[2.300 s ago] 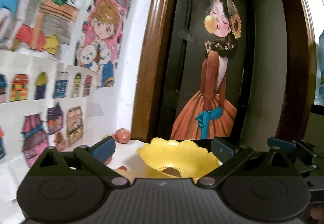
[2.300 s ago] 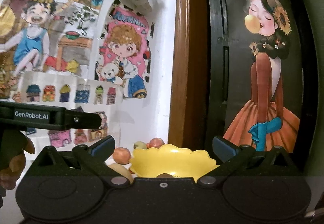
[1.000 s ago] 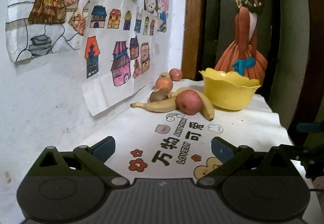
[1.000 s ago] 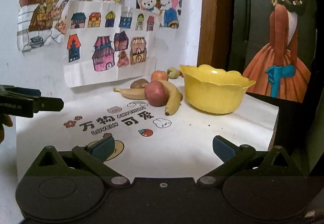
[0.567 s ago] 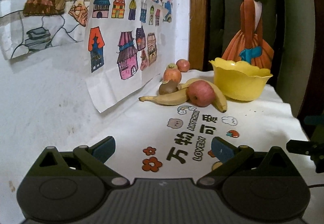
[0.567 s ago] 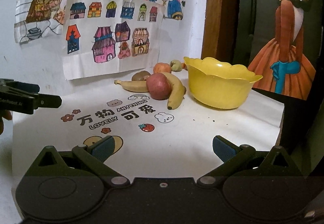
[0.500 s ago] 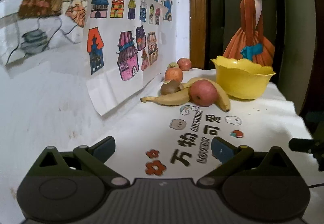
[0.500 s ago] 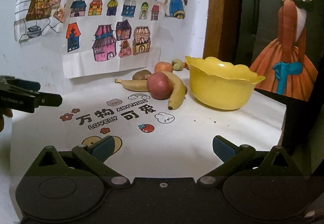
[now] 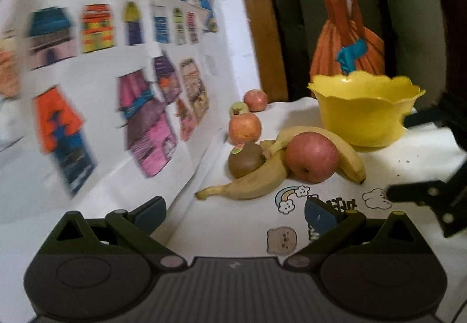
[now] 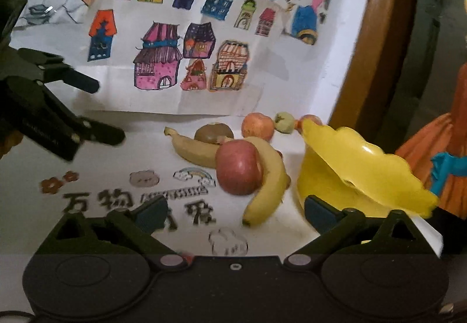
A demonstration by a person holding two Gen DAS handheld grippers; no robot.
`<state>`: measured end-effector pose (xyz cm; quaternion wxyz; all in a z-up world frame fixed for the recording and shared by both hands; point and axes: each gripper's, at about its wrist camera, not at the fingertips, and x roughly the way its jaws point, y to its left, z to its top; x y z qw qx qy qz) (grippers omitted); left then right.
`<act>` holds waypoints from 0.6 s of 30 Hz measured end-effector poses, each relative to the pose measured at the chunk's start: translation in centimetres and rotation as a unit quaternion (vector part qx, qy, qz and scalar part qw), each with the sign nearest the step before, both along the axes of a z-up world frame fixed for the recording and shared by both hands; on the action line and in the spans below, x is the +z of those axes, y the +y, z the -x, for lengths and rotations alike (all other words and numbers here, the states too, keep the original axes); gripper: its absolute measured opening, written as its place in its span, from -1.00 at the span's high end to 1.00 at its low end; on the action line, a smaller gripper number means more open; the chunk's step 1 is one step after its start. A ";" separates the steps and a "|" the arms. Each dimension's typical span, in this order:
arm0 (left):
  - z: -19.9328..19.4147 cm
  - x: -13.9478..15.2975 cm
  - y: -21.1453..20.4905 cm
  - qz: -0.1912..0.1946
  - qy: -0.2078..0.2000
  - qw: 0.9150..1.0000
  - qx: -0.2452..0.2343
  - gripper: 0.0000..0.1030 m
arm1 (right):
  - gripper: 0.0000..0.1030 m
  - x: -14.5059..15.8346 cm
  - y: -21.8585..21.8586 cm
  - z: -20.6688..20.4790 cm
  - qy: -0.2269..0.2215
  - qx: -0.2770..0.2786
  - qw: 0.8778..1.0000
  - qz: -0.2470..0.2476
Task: Organize fruits
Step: 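Lower the right tool onto the red apple and close it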
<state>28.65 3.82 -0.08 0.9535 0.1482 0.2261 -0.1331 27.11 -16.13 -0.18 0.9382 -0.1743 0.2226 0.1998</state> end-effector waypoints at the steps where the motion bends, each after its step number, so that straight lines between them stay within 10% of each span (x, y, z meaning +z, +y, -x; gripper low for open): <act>1: -0.6 -0.3 -0.4 -0.010 -0.001 1.000 -0.006 -0.99 | -0.89 -0.3 0.2 -1.0 -0.004 0.005 1.000 0.004; 18: -6.4 -3.9 -0.7 -0.062 0.015 0.998 -0.018 -0.99 | -0.41 -2.9 3.7 -7.7 -0.005 0.045 0.998 0.053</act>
